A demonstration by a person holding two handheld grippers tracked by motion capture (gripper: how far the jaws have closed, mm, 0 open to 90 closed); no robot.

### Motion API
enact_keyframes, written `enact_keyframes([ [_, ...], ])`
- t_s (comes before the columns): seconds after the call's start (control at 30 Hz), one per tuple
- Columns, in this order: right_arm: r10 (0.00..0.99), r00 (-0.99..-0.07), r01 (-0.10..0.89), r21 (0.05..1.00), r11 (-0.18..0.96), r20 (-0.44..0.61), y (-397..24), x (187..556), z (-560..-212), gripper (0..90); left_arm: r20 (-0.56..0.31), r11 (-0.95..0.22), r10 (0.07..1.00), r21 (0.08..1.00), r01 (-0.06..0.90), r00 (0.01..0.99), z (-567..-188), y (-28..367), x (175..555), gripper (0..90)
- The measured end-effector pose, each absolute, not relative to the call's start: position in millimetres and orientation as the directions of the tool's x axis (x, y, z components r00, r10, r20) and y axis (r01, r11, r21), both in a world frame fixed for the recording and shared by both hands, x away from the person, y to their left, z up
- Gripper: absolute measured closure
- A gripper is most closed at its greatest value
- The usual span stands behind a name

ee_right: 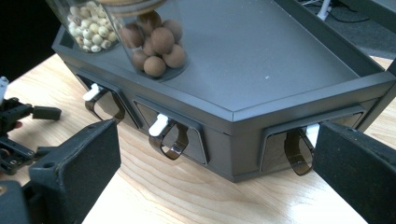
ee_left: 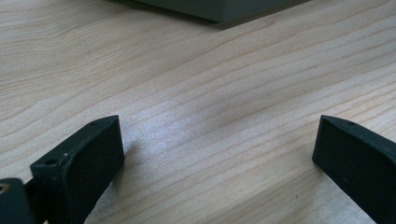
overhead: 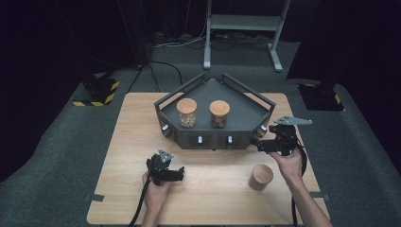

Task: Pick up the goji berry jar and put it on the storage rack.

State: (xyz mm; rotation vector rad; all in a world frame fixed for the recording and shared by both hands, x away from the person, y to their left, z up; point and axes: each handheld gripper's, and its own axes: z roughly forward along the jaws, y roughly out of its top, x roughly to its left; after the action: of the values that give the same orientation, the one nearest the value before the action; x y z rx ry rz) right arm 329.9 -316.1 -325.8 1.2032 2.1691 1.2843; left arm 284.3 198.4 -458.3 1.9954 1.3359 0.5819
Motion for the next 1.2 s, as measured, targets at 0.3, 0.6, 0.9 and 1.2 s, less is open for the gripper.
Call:
enact_keyframes([
  [0.3, 0.803, -0.582, 0.501, 0.833, 0.234, 0.125, -316, 330, -330, 0.6, 0.003, -0.262, 0.925, 0.729, 0.632, 0.380, -458, 198, 284, 2.0],
  [0.6, 0.805, -0.579, 0.503, 0.833, 0.229, 0.129, -319, 326, -333, 0.7, 0.003, -0.262, 0.925, 0.729, 0.632, 0.380, -458, 198, 284, 2.0],
  [0.9, 0.803, -0.583, 0.505, 0.830, 0.239, 0.124, -318, 324, -336, 1.8, 0.003, -0.262, 0.925, 0.729, 0.632, 0.380, -458, 198, 284, 2.0],
  [1.2, 0.805, -0.582, 0.516, 0.819, 0.251, 0.119, -315, 324, -336, 2.6, 0.003, -0.262, 0.925, 0.729, 0.632, 0.380, -458, 198, 284, 2.1],
])
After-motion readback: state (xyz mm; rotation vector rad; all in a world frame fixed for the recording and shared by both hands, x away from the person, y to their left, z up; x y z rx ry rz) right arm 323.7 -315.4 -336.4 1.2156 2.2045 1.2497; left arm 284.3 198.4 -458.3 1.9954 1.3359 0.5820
